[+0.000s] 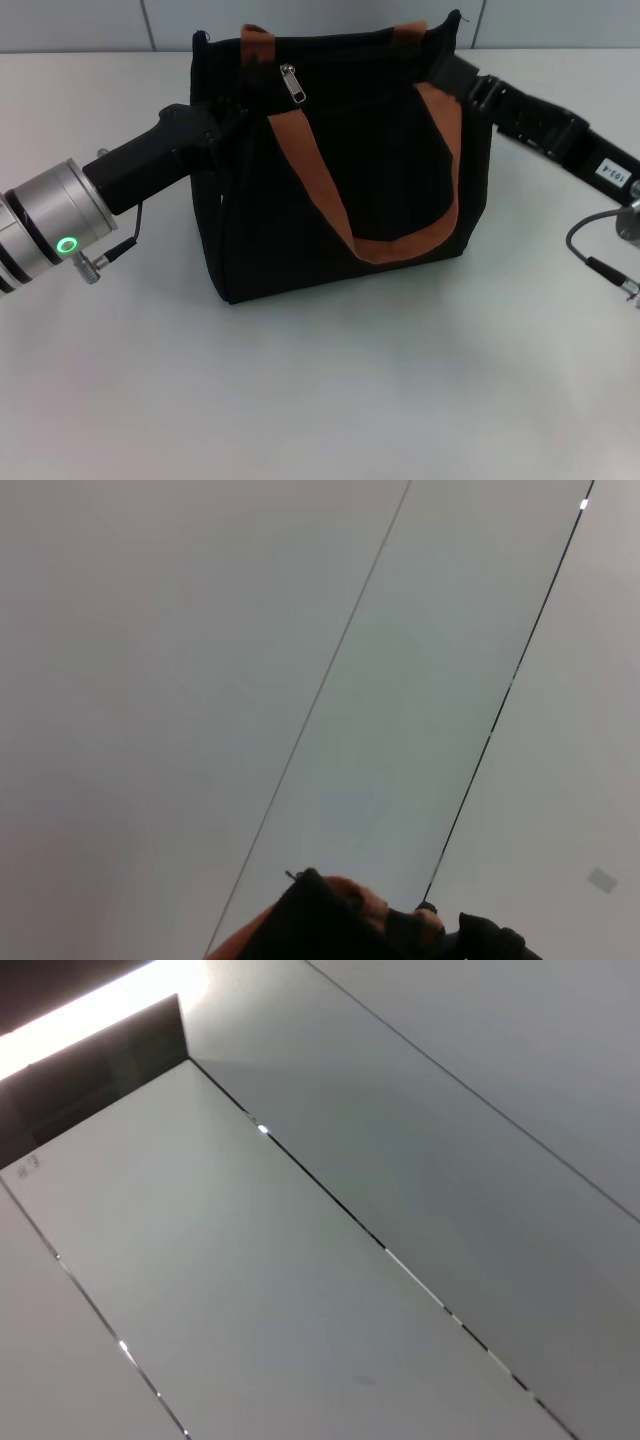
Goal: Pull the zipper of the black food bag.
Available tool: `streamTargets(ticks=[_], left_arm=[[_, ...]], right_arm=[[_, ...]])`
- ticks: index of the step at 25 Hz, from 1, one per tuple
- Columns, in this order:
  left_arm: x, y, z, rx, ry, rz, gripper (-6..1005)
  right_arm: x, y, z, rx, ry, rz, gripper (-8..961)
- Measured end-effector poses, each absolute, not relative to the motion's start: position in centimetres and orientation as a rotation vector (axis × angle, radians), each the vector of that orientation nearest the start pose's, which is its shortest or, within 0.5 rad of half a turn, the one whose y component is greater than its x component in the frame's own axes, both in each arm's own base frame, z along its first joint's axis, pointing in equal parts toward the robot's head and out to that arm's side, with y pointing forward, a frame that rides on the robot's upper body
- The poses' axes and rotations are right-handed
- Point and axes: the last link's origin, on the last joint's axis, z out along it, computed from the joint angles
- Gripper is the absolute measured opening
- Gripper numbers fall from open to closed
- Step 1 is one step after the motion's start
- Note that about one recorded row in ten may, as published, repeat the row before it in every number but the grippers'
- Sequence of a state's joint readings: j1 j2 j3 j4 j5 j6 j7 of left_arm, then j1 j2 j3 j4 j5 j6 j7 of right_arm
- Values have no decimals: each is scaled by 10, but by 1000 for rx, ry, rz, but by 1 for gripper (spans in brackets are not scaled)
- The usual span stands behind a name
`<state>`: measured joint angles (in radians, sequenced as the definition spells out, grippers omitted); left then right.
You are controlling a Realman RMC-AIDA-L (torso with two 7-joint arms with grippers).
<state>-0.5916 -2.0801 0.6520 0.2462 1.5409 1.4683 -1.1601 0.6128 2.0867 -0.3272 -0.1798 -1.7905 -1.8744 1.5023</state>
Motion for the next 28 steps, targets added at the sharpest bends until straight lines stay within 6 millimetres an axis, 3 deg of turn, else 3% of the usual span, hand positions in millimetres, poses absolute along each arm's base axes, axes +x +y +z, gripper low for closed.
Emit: streamTargets(ticks=[2, 4, 5, 8, 10, 12, 14, 22, 28], left_arm=[[-242, 343, -25, -2328, -756, -1233, 22], [-241, 344, -25, -2331, -748, -1236, 22], [-240, 344, -24, -2333, -737, -1237, 22], [-237, 344, -26, -2342, -672, -1223, 22], [-236, 344, -28, -2347, -628, -1210, 22], [-236, 345, -29, -2343, -620, -1198, 22], [-237, 346, -29, -2340, -622, -1195, 22], [-232, 347, -28, -2350, -603, -1214, 23], [-223, 350, -31, -2369, -531, -1215, 23]], right_arm=[[210, 308, -3, -2375, 985, 1797, 595], [208, 312, -1, -2389, 910, 1768, 346], [208, 312, -1, -2389, 910, 1768, 313], [207, 313, -1, -2394, 609, 1678, 212], [207, 311, -2, -2385, 526, 1659, 145], [207, 305, -8, -2357, 343, 1612, 146], [208, 303, -11, -2339, 274, 1587, 148], [213, 309, -15, -2251, 276, 1526, 150], [213, 324, -19, -2219, 393, 1487, 151]])
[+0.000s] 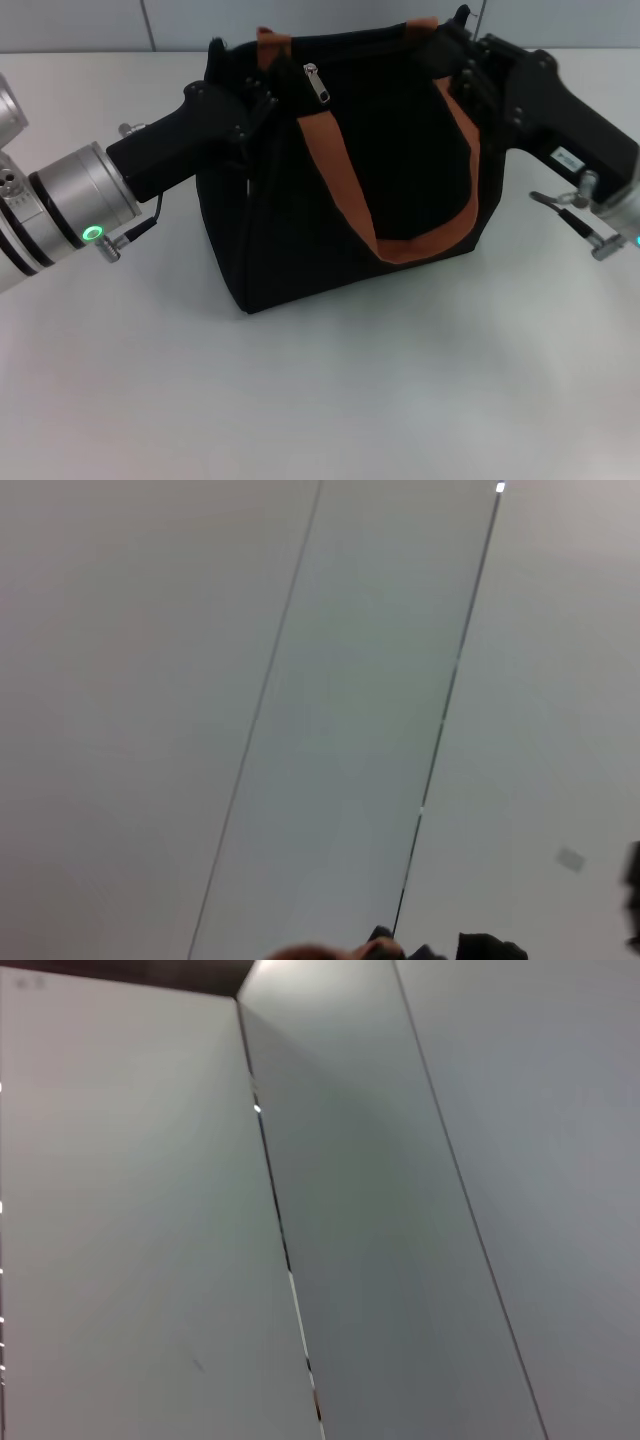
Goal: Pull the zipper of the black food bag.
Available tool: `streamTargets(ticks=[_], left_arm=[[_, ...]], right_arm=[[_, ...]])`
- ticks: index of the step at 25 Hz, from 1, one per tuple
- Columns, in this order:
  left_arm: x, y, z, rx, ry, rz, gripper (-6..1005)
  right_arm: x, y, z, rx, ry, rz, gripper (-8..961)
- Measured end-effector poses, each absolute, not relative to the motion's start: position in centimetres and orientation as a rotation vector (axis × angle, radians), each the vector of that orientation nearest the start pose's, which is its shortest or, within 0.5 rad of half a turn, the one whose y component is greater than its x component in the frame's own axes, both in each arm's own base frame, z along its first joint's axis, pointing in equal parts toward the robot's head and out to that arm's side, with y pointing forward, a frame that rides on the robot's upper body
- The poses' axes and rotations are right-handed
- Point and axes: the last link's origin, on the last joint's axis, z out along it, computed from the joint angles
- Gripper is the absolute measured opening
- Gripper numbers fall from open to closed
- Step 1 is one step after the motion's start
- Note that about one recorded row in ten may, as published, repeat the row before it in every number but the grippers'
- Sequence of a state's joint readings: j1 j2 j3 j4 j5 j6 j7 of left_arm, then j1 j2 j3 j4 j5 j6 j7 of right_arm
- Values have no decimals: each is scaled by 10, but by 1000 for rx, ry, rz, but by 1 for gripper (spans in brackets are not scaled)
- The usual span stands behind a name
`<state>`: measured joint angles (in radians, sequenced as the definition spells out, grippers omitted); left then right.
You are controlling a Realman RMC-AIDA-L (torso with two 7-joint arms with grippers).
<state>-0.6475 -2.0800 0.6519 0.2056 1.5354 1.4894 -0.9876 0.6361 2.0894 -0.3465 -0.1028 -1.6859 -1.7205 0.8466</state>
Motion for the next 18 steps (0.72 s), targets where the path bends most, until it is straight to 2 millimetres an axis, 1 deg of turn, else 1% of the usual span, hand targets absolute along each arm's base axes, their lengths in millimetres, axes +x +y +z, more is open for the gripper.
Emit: streamTargets(ticks=[1, 8, 12, 18], left_arm=[[-222, 350, -31, -2371, -517, -1216, 23], [-212, 355, -30, -2386, -475, -1234, 23], [-205, 357, -29, -2397, -429, -1249, 23], [-201, 358, -29, -2403, -399, -1257, 23]], right_arm=[[211, 330, -23, -2237, 437, 1474, 151], [202, 335, -37, -2276, 520, 1470, 152], [206, 333, -41, -2284, 552, 1445, 156], [209, 335, -45, -2290, 578, 1399, 163]])
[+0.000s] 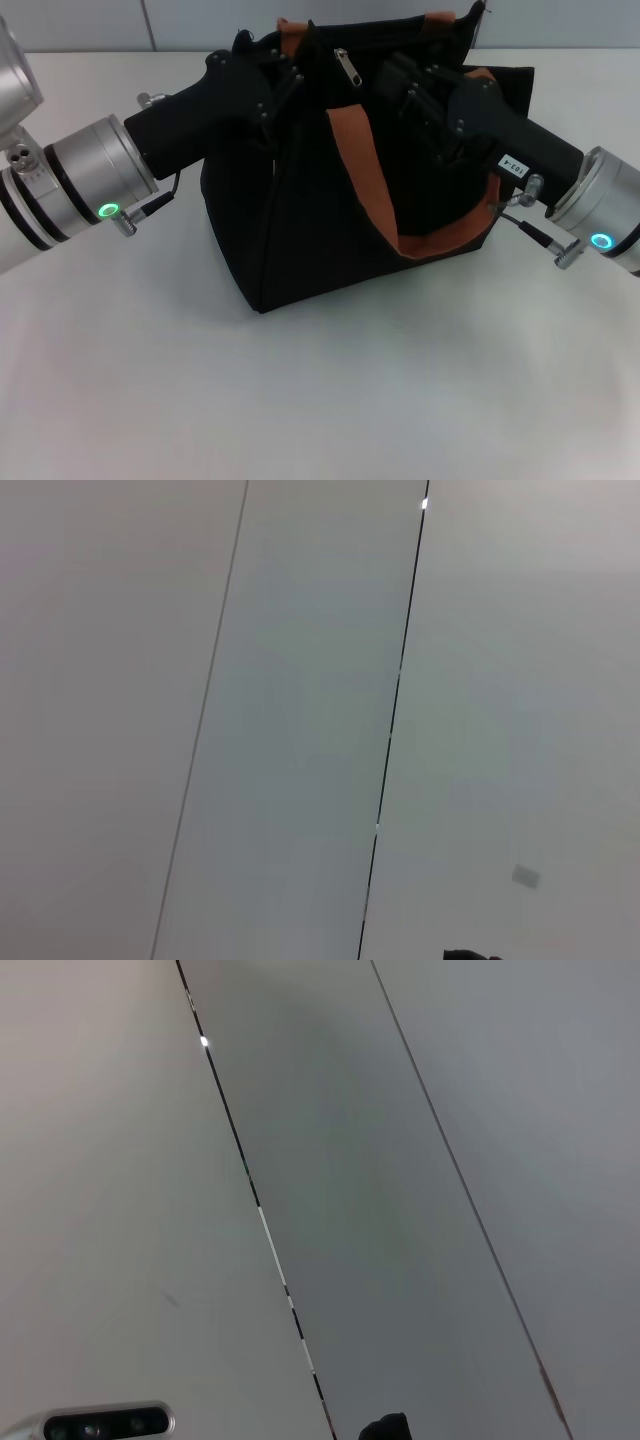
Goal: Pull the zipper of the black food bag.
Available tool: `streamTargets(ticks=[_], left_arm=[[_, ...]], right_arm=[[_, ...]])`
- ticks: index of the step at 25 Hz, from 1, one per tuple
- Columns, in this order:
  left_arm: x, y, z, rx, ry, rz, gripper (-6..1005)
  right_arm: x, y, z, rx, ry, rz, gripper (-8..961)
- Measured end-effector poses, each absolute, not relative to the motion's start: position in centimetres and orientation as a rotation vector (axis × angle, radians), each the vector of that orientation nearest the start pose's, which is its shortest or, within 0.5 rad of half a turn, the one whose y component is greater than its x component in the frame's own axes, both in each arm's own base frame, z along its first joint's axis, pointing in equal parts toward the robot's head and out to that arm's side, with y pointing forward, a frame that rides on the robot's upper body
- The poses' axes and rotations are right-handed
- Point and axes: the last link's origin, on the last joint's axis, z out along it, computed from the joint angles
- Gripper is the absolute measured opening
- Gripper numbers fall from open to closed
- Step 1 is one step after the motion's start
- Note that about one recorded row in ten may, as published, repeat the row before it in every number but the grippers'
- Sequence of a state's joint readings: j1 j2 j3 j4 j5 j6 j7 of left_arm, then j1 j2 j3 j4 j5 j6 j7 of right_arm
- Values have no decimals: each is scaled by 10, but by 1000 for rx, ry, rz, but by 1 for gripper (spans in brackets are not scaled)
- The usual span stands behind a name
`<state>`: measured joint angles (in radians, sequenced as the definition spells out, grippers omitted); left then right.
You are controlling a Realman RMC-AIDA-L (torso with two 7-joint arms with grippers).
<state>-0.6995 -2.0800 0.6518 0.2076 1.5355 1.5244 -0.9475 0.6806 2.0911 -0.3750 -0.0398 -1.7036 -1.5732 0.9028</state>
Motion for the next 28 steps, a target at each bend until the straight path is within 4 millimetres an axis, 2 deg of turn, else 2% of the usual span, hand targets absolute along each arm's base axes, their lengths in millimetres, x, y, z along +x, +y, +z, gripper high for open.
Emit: streamTargets(ticks=[8, 19, 28], left_arm=[[-200, 358, -29, -2405, -396, -1262, 23], [-200, 357, -29, -2406, -394, -1265, 23], [-199, 358, -29, -2406, -396, -1268, 22]], right_arm=[[205, 337, -47, -2304, 583, 1404, 166], [203, 343, -57, -2310, 707, 1377, 167], [194, 345, -61, -2395, 767, 1381, 167]])
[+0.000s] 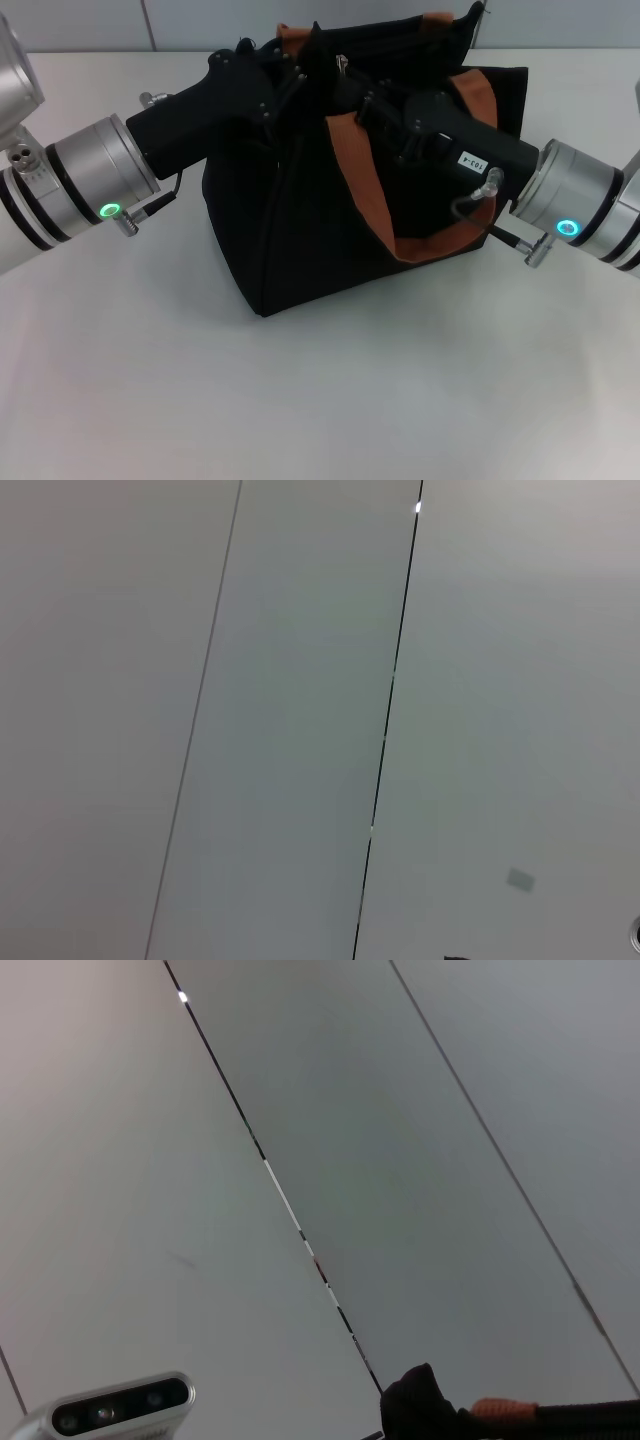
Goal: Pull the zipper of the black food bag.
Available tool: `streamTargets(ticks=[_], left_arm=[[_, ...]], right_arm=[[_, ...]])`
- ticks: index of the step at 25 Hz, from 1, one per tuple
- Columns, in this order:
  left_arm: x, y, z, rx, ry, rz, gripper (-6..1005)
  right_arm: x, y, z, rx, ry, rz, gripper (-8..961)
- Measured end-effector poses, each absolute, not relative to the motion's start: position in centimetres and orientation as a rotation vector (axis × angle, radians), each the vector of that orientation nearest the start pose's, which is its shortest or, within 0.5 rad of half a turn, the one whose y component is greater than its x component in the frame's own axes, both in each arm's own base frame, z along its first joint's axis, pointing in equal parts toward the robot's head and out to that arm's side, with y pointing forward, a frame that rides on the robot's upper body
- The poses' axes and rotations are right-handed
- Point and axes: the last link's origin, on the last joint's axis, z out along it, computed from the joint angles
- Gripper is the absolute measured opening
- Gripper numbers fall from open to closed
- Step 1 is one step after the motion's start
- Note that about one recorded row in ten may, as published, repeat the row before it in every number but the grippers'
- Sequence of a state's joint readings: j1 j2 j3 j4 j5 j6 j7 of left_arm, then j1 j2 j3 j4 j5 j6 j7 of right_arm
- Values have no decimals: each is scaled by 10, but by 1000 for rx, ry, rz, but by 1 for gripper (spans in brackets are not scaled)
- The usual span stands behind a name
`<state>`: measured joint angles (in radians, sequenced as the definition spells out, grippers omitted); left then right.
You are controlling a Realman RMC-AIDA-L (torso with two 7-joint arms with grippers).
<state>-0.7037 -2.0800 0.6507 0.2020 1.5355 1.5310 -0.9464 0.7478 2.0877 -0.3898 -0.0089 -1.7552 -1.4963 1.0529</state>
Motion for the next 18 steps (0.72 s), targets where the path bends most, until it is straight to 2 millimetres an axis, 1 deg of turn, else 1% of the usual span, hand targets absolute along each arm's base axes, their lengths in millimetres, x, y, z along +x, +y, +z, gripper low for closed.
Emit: streamTargets(ticks=[7, 9, 11, 18], left_arm=[[-199, 358, -29, -2402, -400, -1271, 22], [-199, 357, -30, -2401, -401, -1272, 22], [-199, 357, -30, -2401, -402, -1273, 22], [-200, 357, -30, -2401, -404, -1273, 23]], right_arm=[[193, 345, -58, -2421, 834, 1412, 168], [194, 348, -56, -2416, 897, 1405, 168], [195, 350, -55, -2409, 916, 1404, 168], [189, 350, -56, -2457, 913, 1406, 172]])
